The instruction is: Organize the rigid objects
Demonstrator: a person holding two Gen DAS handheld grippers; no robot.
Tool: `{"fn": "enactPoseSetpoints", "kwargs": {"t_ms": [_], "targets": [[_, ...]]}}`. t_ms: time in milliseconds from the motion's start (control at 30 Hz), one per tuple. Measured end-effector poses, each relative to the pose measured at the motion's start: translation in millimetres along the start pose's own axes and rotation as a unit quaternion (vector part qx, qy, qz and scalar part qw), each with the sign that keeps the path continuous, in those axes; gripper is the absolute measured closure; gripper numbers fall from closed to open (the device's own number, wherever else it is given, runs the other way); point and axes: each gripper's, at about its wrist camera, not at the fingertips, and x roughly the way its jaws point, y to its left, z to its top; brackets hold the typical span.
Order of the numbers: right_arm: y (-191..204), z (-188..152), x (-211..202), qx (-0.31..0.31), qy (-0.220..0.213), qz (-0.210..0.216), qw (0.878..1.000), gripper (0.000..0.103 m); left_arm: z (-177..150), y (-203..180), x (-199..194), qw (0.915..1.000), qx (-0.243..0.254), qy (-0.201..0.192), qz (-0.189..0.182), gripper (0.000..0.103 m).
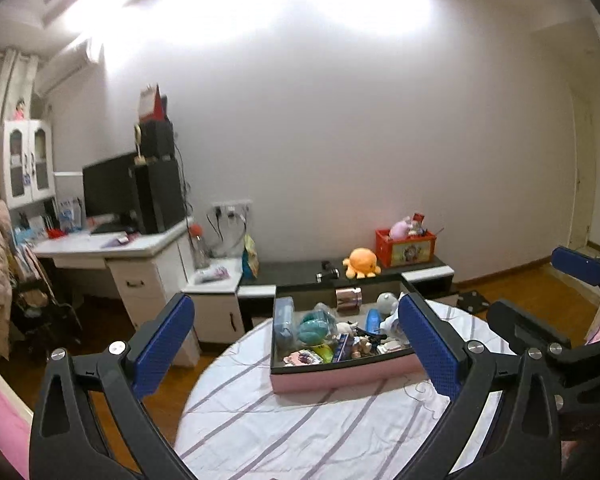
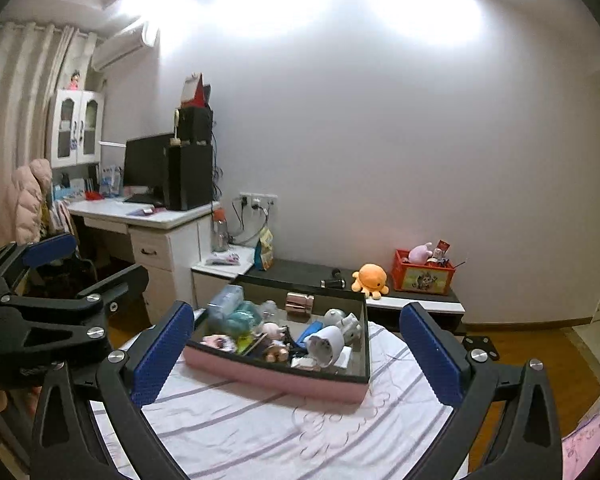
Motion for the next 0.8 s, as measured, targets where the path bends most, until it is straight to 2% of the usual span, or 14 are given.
{"fn": "enactPoseSetpoints", "kwargs": {"t_ms": [300, 533, 800], "targets": [[10, -5, -74, 0.011, -0.027, -0.004, 1.000, 0.000, 0, -7, -71, 0.9992, 0.013, -0.037, 0.003, 0.000], [16, -8, -114, 0.023, -0.034, 0.011, 0.999, 0.000, 3, -8, -122, 0.9976, 0.026, -0.063, 0.012, 0.000], [25, -9, -155, 0.027, -0.048, 0.013, 0.998, 0.000, -1, -3, -171, 0.9961, 0.013, -0.086, 0.009, 0.000]]}}
